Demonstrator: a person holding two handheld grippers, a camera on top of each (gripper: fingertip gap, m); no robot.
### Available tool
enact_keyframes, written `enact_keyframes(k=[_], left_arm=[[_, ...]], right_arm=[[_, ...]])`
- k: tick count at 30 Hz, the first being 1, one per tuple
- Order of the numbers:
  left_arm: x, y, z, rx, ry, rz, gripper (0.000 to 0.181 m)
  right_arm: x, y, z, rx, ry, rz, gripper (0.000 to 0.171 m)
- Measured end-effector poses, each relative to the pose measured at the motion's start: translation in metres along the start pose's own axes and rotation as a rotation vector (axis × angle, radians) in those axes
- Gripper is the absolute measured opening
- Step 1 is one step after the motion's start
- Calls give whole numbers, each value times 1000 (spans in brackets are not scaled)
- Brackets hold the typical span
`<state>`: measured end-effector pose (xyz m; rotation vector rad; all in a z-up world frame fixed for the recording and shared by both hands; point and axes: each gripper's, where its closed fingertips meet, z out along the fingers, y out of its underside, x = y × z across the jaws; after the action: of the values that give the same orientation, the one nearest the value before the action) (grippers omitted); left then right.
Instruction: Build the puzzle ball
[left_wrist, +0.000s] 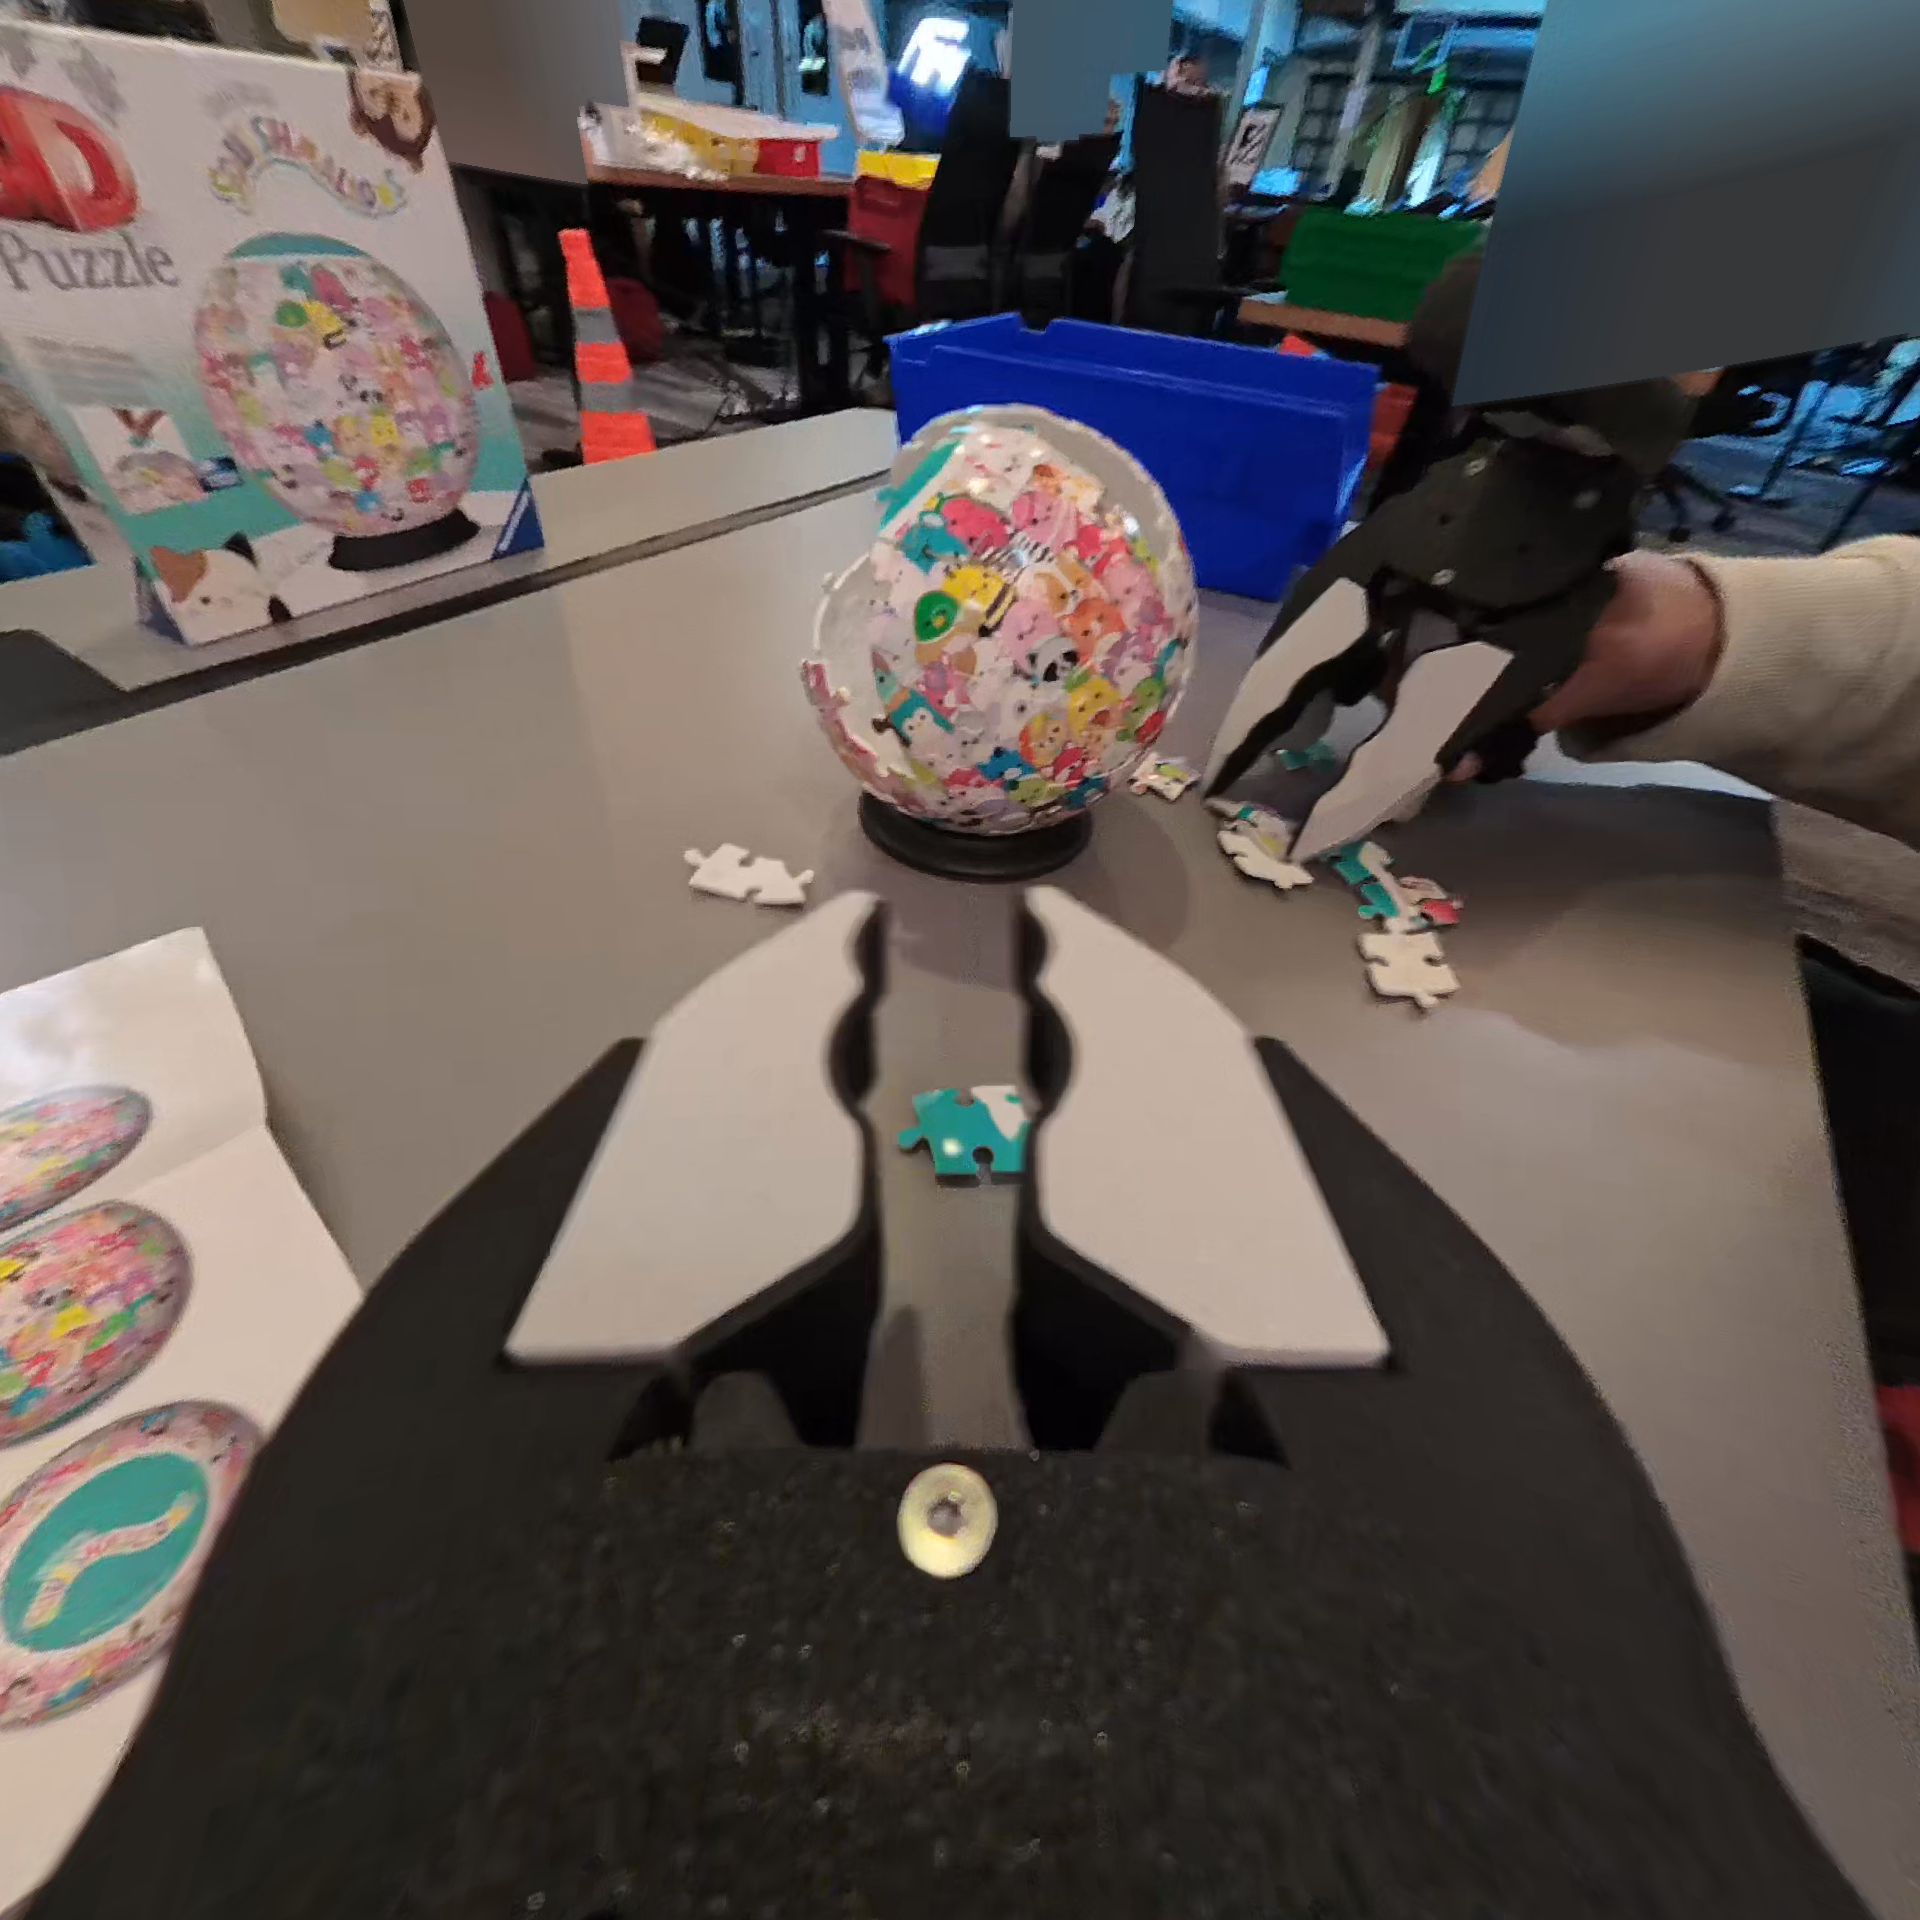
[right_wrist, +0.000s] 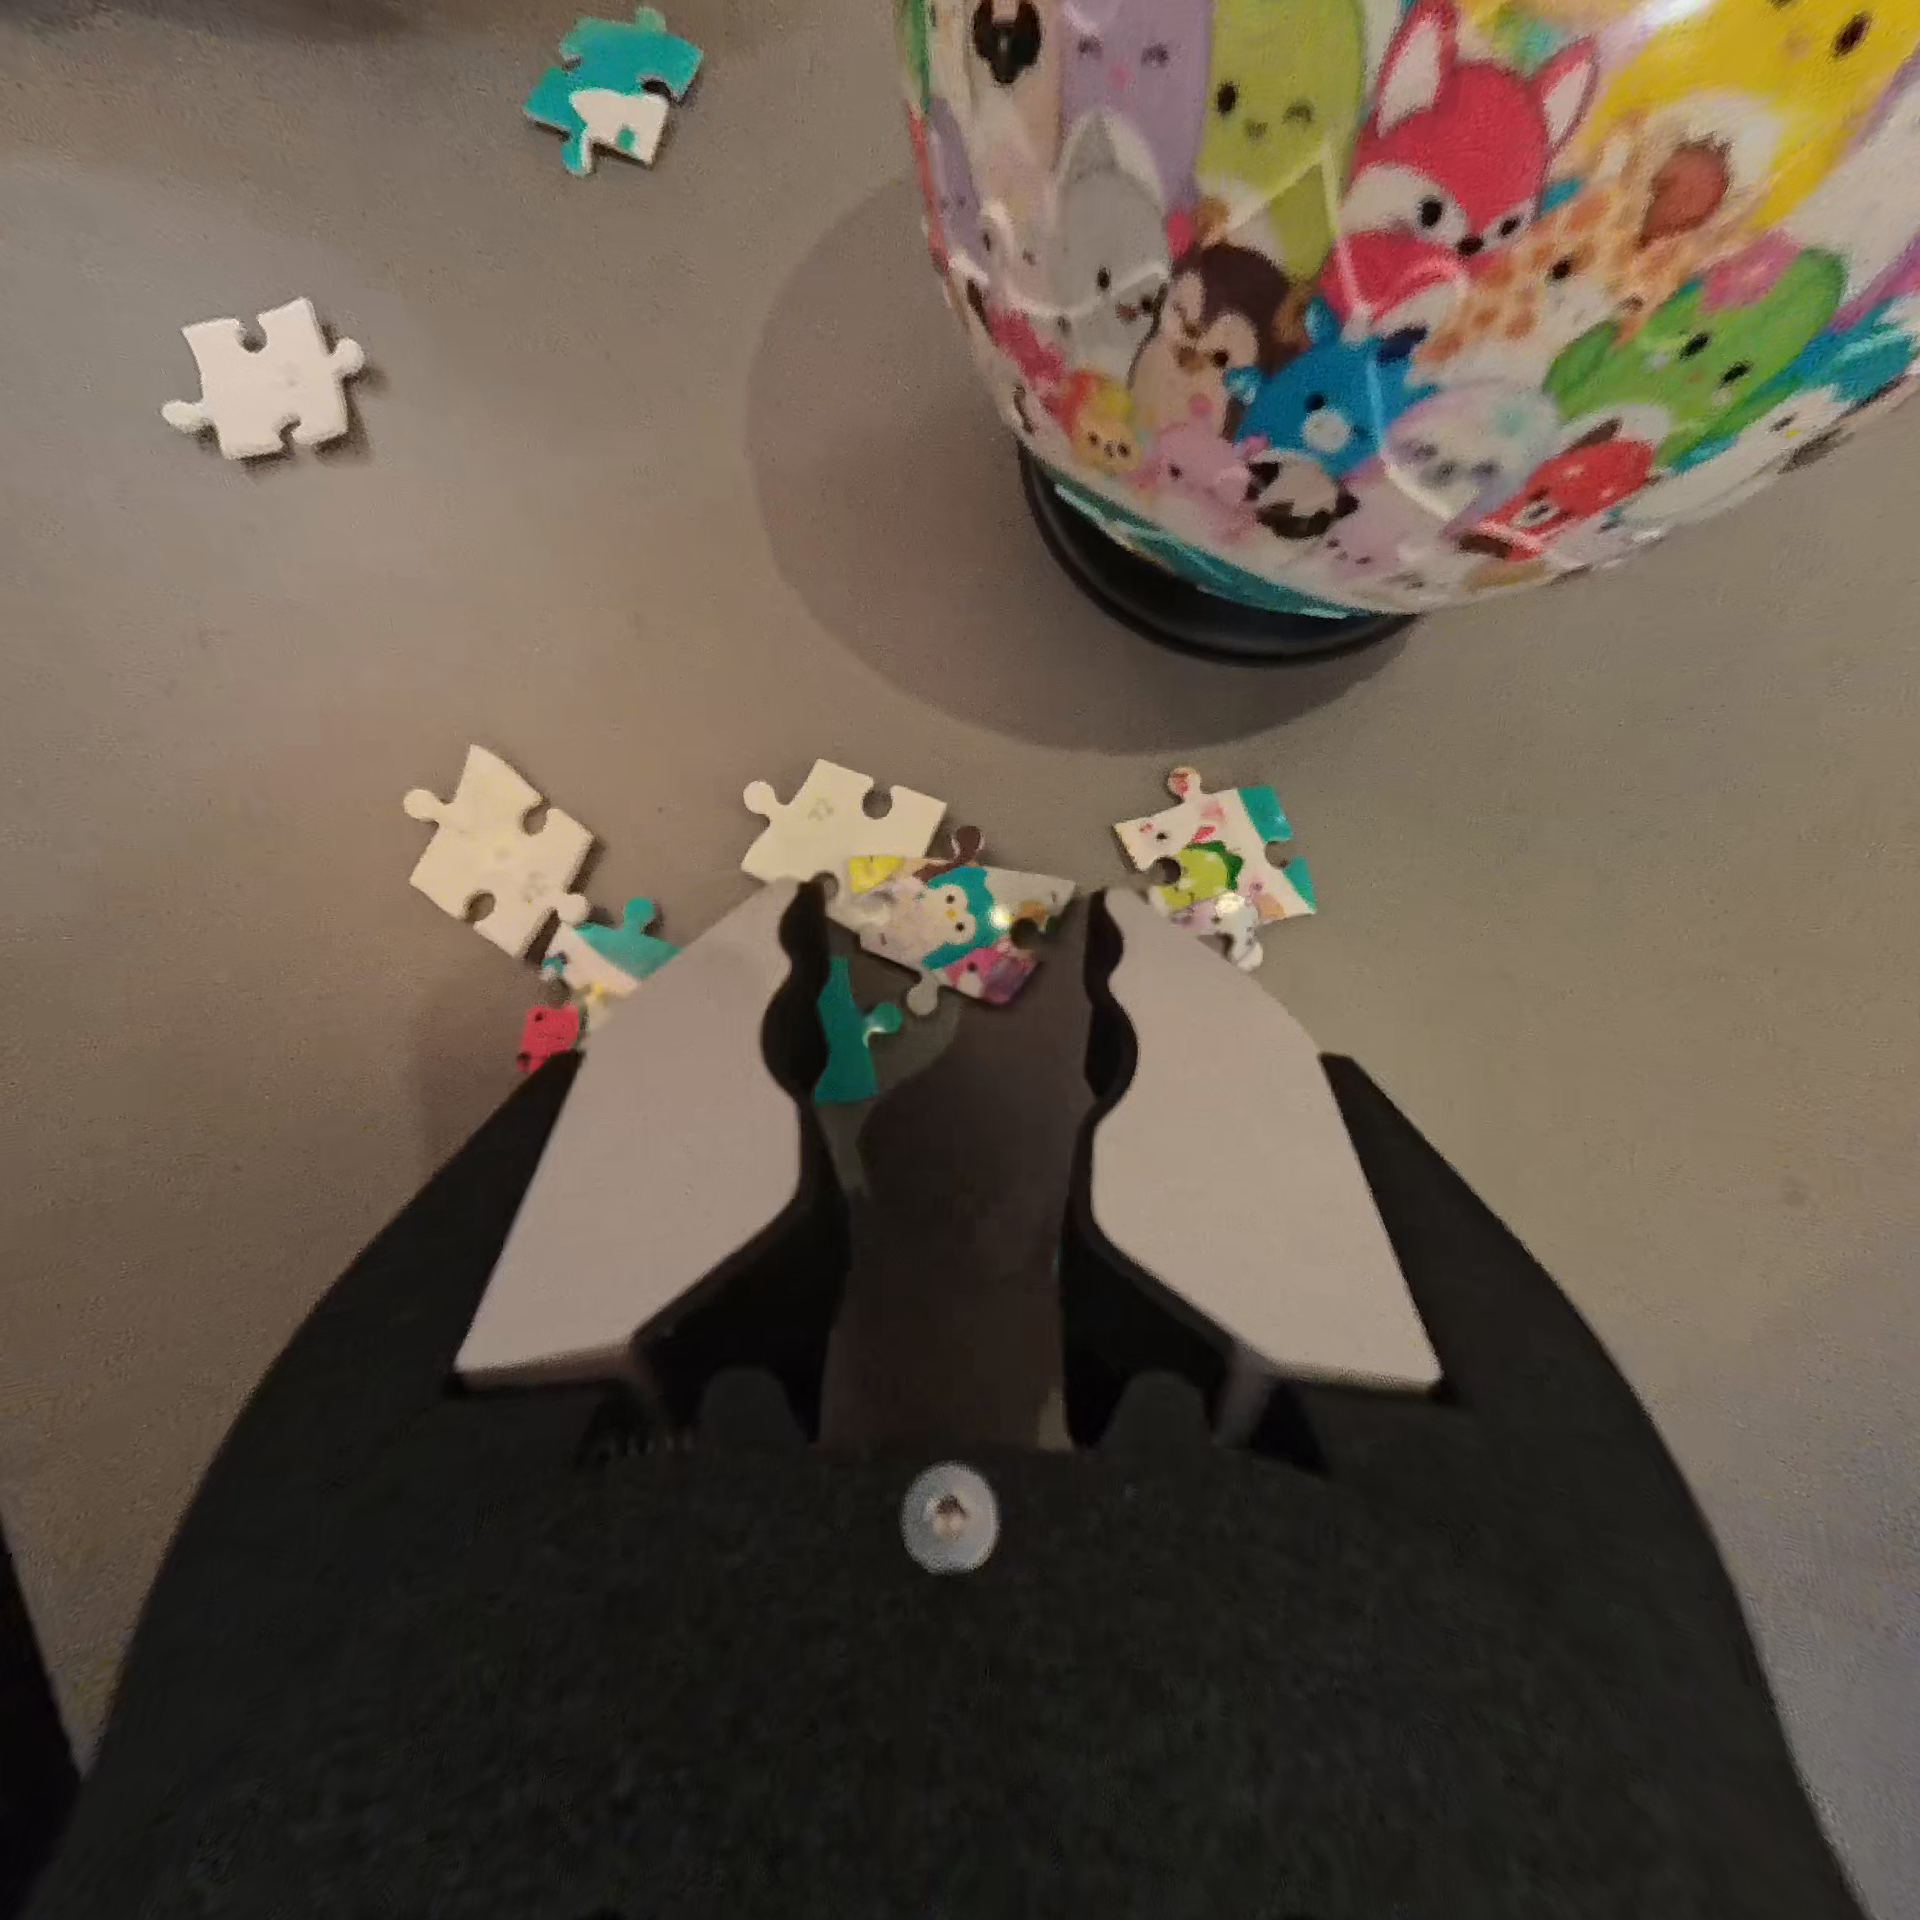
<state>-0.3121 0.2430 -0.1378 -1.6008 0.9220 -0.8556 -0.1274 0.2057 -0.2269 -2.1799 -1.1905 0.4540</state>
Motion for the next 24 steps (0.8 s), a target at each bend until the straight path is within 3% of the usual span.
enact_keyframes(k=[2, 4, 8, 12, 18, 24], left_arm=[[-3, 6, 5, -48, -32, -1, 50], [-8, 11, 8, -85, -78, -4, 60], [6, 11, 14, -92, -82, -63, 52], [46, 7, 33, -167, 32, -203, 47], [87, -26, 45, -197, 149, -321, 36], [91, -37, 49, -160, 100, -262, 26]], right_arm=[[0, -1, 1, 2, 20, -3, 39], [-1, -1, 1, 17, 35, -30, 38], [4, 2, -3, 8, 66, -37, 38], [0, -20, -24, 84, 68, -57, 38], [7, -102, -72, 152, 125, -450, 38], [34, -139, -66, 49, 152, -737, 38]])
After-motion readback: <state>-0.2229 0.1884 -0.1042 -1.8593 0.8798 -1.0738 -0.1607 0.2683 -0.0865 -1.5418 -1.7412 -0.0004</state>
